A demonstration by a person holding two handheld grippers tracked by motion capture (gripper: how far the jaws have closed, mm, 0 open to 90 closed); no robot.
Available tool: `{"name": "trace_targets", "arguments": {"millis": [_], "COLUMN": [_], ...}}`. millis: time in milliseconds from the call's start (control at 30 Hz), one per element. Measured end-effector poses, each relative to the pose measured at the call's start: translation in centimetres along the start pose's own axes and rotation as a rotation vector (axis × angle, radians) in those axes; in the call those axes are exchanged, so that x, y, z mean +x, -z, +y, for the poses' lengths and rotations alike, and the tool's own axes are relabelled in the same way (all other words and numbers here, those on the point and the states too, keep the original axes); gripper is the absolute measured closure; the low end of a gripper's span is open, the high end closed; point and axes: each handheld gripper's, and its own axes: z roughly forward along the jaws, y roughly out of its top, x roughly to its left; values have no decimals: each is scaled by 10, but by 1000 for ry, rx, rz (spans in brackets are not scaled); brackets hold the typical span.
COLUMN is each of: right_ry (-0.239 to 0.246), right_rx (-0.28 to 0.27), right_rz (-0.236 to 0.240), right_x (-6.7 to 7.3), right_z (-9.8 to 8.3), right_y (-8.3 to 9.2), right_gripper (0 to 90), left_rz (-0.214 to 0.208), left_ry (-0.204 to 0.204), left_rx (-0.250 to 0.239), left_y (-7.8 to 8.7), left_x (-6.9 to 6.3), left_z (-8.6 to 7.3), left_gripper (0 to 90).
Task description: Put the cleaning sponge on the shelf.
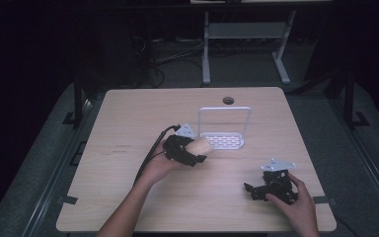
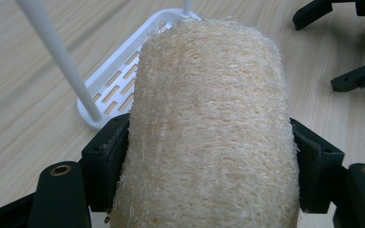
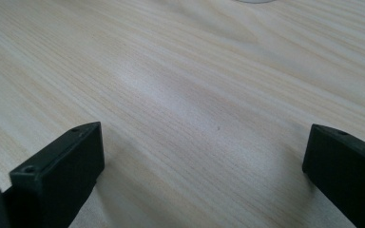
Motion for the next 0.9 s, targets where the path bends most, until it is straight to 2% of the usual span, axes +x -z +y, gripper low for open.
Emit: {"name": "trace_targets", "arguments": {"millis": [400,700,900], "right_ry": [2,2,0], "right_rx": [-2,-1,-2], "right_rz": [0,-1,1], "right_x": [0,0,0], "right_z": [0,0,0], "right_y": [0,0,0], "right_gripper": [0,0,0], "left_rz": [-5,6,18], "left_ry": [-8,-3,-13], "left_rx": [-11,-16,-9], "left_y": [-15,-27,-37], "left_x": [-5,-8,-8], "left_z": [13,22,29], "left_gripper": [267,266,267]}}
